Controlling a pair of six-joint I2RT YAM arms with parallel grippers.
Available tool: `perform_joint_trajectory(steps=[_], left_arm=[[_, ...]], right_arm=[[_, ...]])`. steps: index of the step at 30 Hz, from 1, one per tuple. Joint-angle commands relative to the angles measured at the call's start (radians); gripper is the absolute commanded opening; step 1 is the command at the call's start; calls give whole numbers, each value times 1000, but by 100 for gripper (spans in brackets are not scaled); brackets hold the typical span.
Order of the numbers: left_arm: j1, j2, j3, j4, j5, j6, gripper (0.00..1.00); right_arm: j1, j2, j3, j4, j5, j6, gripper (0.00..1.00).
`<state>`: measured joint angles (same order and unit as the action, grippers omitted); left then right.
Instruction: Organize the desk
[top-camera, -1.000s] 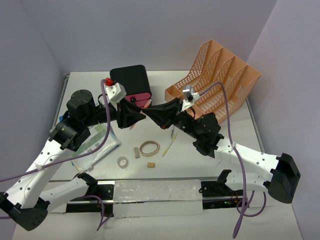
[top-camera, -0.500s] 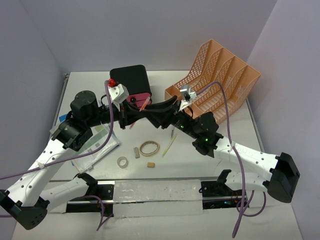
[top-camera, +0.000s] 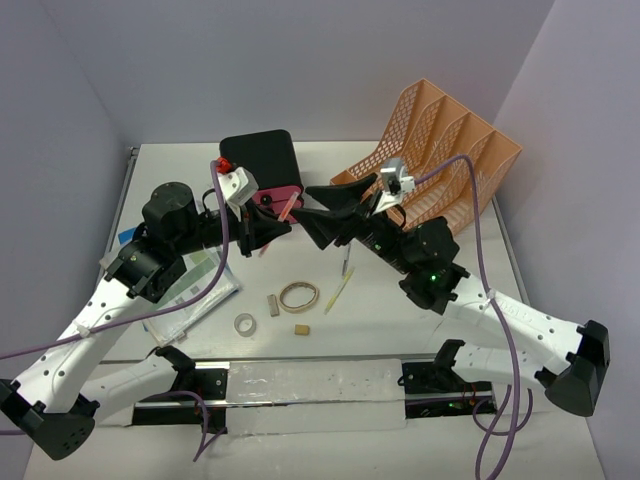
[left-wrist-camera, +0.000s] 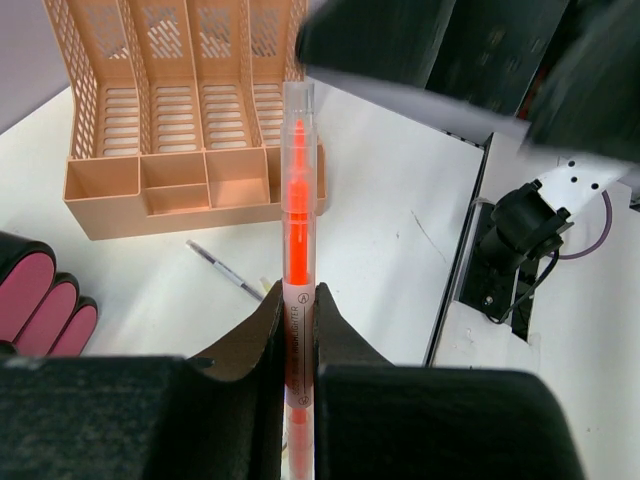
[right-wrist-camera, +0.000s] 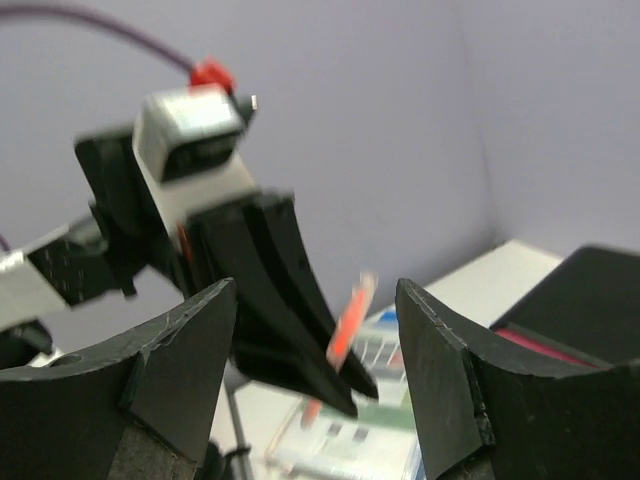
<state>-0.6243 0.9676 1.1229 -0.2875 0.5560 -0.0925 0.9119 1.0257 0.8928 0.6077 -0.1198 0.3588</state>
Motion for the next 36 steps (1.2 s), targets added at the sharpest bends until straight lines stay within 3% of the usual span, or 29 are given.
perform_joint_trajectory(steps=[1, 13, 16, 24, 36], left_arm=[[3, -13, 5, 36, 1, -6, 0], [4, -24, 5, 30, 1, 1, 0], [4, -25, 6, 28, 1, 2, 0], [3, -24, 11, 25, -1, 0, 0], [2, 49, 155, -20, -173, 80, 0]], right_arm=[[2, 6, 102, -41, 51, -47, 69], [2, 108, 170, -64, 54, -39, 57], [2, 117, 170, -62, 46, -32, 45], [2, 132, 150, -48, 32, -15, 0], [63, 240, -31, 77, -14, 71, 0]])
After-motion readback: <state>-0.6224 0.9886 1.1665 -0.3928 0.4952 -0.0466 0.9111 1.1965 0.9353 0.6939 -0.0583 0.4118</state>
